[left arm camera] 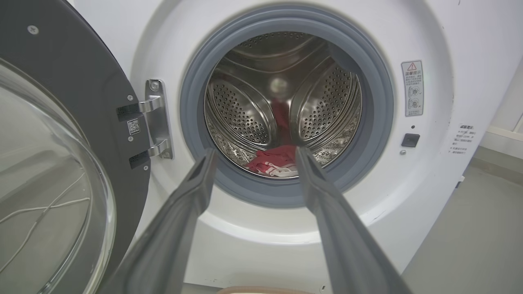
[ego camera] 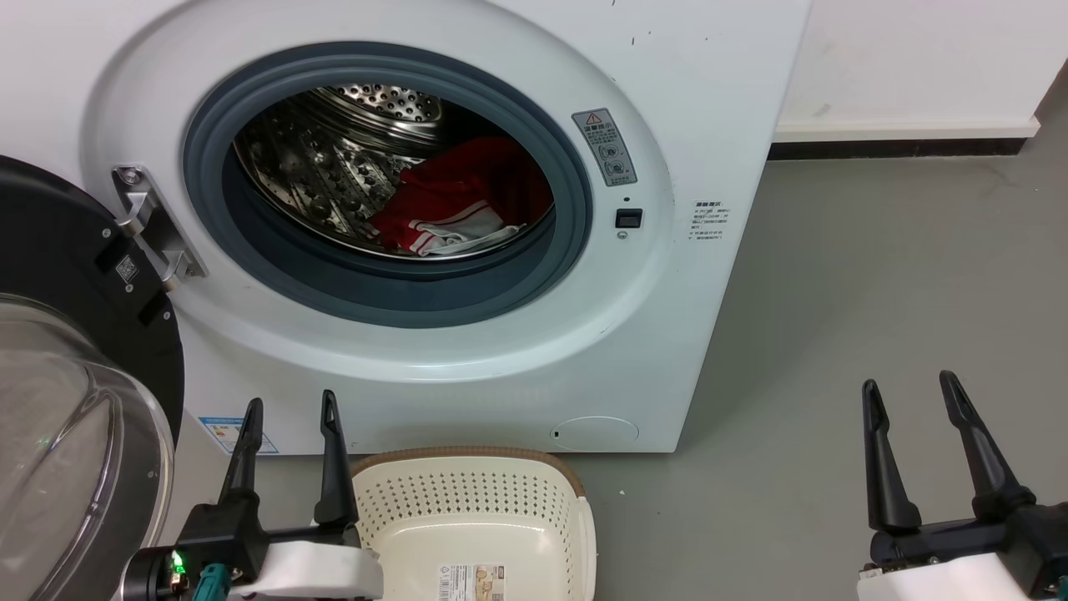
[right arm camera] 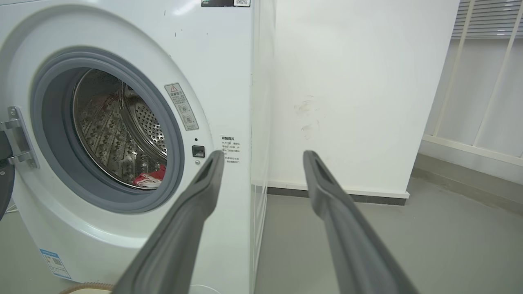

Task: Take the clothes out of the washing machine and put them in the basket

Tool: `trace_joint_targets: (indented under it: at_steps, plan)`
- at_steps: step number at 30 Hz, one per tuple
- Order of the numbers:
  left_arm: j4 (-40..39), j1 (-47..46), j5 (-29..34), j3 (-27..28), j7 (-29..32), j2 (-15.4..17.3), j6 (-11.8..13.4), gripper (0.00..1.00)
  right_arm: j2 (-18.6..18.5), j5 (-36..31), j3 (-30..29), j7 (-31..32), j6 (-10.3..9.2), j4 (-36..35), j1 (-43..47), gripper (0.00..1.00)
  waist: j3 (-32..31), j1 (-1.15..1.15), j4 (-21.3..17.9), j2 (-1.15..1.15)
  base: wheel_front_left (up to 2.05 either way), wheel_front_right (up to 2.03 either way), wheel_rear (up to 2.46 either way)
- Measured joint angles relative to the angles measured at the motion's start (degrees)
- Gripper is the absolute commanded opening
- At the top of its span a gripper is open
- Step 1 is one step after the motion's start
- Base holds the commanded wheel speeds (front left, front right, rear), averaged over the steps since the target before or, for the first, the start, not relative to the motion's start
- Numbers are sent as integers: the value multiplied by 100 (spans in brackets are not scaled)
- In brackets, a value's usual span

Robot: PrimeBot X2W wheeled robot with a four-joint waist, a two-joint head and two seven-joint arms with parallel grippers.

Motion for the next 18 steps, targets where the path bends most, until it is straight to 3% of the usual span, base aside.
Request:
trace_joint_targets:
  at_steps: [18]
  plan:
    - [85, 46, 168, -15, -42, 0, 47, 100, -2, 1, -10, -41, 0, 112, 63, 100, 9, 0, -9, 0, 0, 0, 0]
